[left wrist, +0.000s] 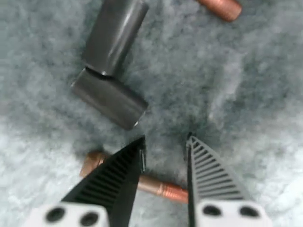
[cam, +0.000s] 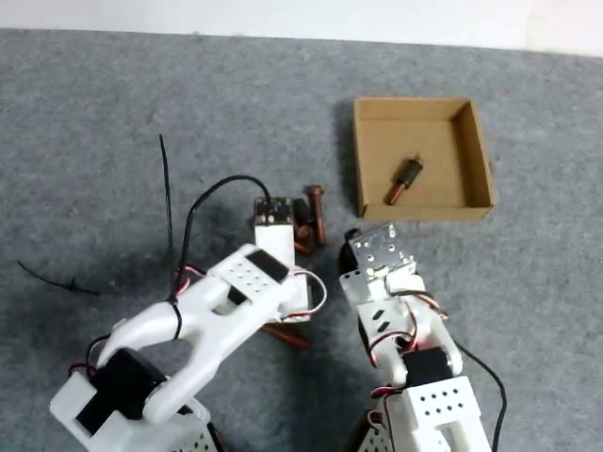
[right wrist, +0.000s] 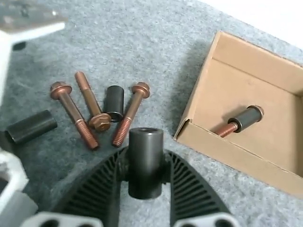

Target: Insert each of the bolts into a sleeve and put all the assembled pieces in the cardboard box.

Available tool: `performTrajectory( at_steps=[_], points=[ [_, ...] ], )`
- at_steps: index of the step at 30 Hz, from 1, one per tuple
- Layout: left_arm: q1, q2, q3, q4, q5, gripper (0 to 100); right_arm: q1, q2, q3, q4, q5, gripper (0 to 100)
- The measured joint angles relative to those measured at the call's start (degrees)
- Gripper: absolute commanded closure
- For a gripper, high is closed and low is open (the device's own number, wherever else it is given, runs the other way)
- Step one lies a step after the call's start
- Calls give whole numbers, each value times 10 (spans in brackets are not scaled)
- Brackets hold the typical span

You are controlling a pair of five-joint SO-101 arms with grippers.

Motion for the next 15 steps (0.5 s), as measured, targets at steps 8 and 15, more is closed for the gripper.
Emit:
performTrajectory(
  at_steps=[8, 15],
  points=[
    [11, 2, -27, 61, -2, 867, 0, 0, 0, 0, 0, 995],
    [-4, 3, -86, 162, -3, 867, 0, 0, 0, 0, 1, 995]
  ],
)
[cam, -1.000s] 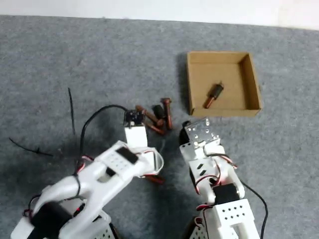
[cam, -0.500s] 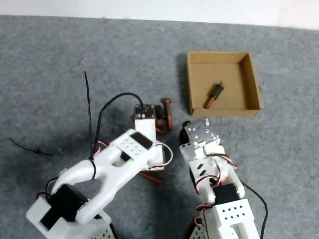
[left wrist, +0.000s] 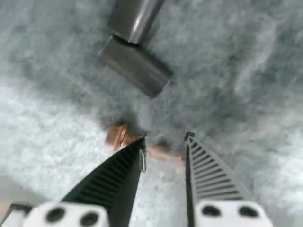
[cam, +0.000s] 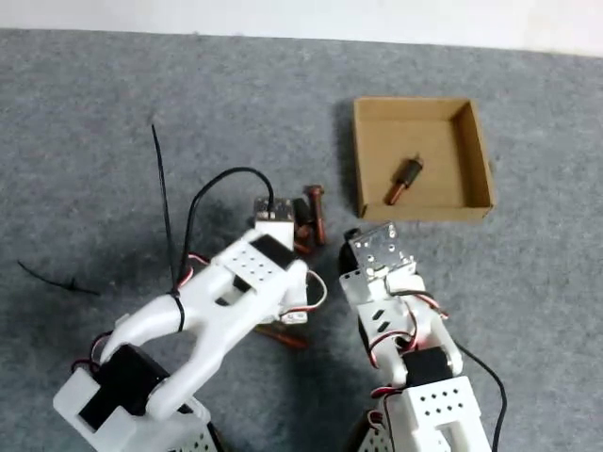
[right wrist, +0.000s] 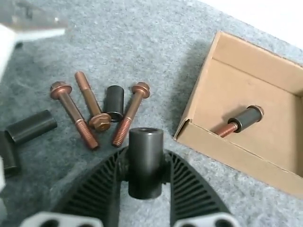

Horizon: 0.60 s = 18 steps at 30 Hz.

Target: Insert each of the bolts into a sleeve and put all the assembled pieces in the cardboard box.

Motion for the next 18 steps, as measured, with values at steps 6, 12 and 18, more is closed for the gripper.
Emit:
performTrajectory(
  at_steps=[6, 12, 18],
  points=[
    [-4, 0, -21, 40, 4, 867, 0, 0, 0, 0, 0, 995],
    [-3, 6, -21, 40, 4, 870, 0, 0, 0, 0, 0, 995],
    [-18, 7, 4, 8, 4, 870, 0, 0, 0, 0, 0, 995]
  ],
)
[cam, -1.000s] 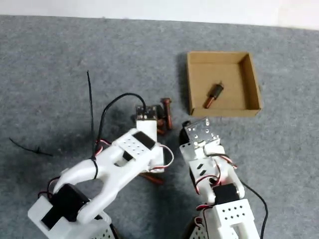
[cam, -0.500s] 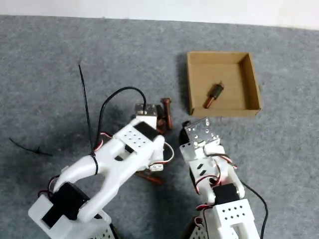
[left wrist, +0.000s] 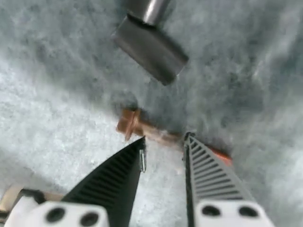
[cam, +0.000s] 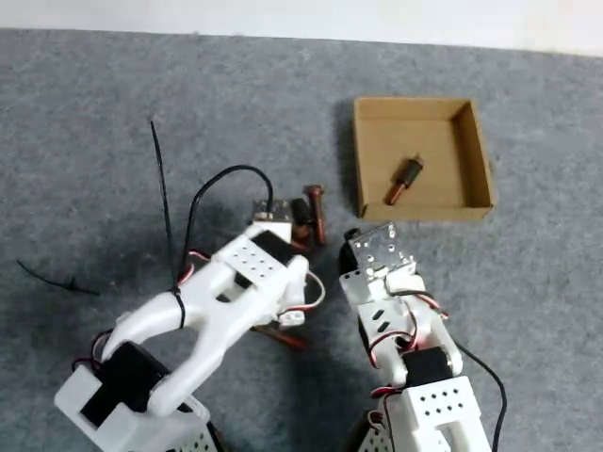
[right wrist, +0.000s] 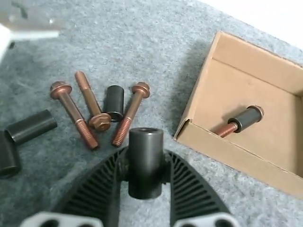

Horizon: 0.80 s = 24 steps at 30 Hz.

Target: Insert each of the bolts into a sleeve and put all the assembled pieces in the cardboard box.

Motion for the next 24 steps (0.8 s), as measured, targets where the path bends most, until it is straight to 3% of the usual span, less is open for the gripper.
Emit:
performTrajectory(
  at_steps=[11, 19, 24],
  points=[
    [-9, -1, 19, -59, 0, 870, 0, 0, 0, 0, 1, 995],
    [-9, -4, 84, -185, 0, 870, 0, 0, 0, 0, 1, 995],
    [-9, -7, 91, -199, 0, 870, 0, 0, 0, 0, 1, 995]
  ],
)
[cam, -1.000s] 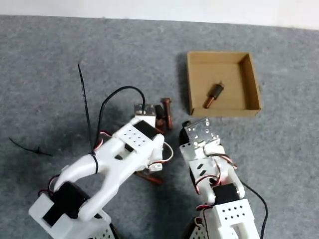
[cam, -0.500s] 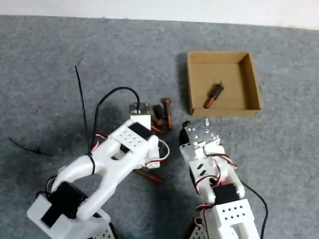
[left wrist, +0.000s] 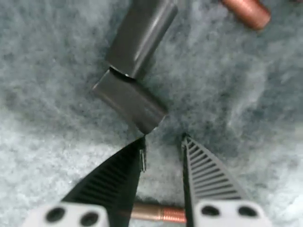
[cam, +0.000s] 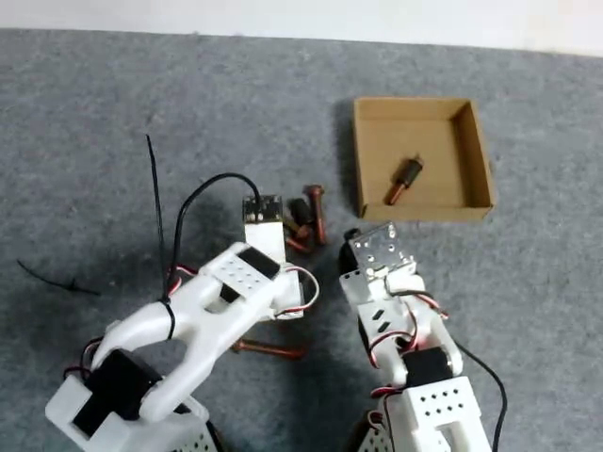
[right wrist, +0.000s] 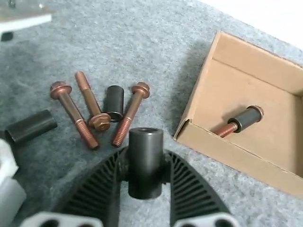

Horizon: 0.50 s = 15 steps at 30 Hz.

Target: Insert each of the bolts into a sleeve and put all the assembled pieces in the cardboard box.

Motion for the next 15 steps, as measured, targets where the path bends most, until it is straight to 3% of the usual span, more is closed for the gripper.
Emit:
performTrajectory(
  at_steps=[4, 12, 15],
  points=[
    [1, -1, -3, 13, 0, 870, 0, 0, 0, 0, 0, 994],
    [3, 6, -108, 230, 0, 870, 0, 0, 0, 0, 0, 994],
    [1, 6, -117, 263, 0, 870, 0, 0, 0, 0, 0, 994]
  ],
)
